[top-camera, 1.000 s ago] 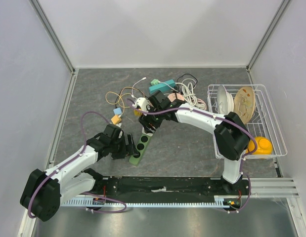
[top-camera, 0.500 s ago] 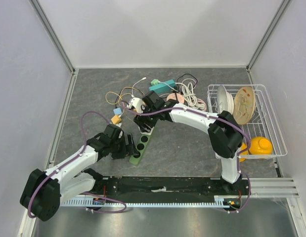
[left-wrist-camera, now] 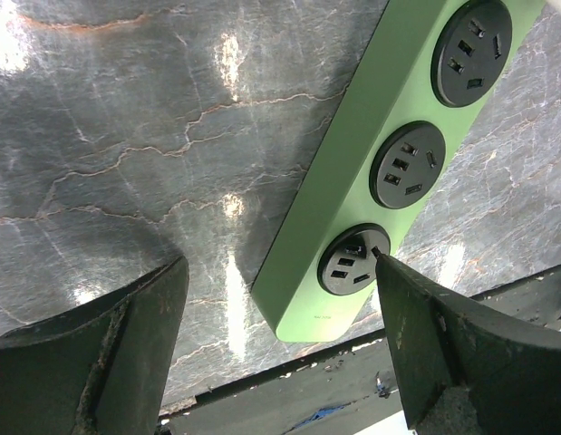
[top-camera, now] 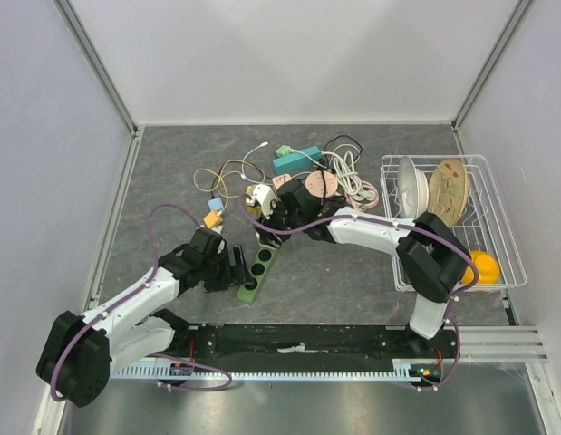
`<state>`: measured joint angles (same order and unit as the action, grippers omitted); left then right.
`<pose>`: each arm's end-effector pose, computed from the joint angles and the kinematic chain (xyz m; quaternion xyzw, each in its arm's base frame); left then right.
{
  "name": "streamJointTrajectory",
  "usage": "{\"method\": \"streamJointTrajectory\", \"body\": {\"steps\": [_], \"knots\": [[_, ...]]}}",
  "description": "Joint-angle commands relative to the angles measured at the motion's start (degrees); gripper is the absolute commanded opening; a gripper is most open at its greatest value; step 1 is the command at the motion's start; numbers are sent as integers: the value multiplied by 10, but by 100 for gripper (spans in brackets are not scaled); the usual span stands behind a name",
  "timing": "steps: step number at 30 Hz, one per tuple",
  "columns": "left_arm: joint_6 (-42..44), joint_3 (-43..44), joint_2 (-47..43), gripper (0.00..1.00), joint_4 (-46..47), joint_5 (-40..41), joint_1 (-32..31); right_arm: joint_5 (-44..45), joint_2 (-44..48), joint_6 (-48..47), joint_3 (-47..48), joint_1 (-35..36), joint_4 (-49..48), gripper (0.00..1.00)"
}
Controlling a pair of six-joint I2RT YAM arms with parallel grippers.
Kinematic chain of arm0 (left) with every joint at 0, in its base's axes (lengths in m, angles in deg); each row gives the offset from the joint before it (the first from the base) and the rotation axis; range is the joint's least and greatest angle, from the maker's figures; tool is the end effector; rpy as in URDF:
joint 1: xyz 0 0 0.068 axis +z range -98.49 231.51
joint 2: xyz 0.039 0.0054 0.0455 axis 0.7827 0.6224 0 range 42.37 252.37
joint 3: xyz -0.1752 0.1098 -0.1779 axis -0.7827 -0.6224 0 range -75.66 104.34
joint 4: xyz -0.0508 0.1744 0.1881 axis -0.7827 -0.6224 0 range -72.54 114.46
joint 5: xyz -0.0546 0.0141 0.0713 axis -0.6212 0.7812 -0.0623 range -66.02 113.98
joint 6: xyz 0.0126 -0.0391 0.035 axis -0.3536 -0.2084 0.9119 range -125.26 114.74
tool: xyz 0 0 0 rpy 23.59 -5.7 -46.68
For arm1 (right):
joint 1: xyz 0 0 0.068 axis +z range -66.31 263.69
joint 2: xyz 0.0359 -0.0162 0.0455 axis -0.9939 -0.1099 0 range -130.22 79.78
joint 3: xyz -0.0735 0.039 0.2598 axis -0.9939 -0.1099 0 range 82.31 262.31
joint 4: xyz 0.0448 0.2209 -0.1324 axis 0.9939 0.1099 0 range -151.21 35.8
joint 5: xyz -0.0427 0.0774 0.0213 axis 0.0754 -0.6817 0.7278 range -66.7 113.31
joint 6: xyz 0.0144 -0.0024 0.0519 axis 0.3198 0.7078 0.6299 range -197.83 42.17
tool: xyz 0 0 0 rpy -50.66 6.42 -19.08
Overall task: Insert the plug
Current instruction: Insert the plug into the socket.
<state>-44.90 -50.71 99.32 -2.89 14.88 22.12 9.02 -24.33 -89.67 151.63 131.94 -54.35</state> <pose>0.1464 -0.0890 0.1618 -0.0650 0.9594 -0.2123 0.1738 0.2604 0.3049 0.2069 -0.4973 0.7581 0.2347 0.3506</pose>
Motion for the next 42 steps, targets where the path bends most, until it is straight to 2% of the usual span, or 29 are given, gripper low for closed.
{"method": "streamJointTrajectory", "body": {"steps": [1, 18, 24, 29, 35, 42], "knots": [[-11, -1, -10, 90, 5, 9, -3, 16, -26, 30, -92, -1, 67, 0], [-25, 1, -20, 90, 3, 12, -3, 15, -31, 78, -188, 15, -22, 0], [-37, -4, -20, 90, 5, 20, -4, 28, 8, 138, -273, 21, -116, 0], [-31, -1, -10, 90, 6, 16, -4, 44, 4, 165, -329, 24, -194, 0], [-18, 5, 5, 90, 5, 9, -3, 75, -41, 148, -309, 48, -186, 0], [-13, 0, 4, 90, 5, 14, -3, 102, -69, 140, -248, 71, -105, 0]]}}
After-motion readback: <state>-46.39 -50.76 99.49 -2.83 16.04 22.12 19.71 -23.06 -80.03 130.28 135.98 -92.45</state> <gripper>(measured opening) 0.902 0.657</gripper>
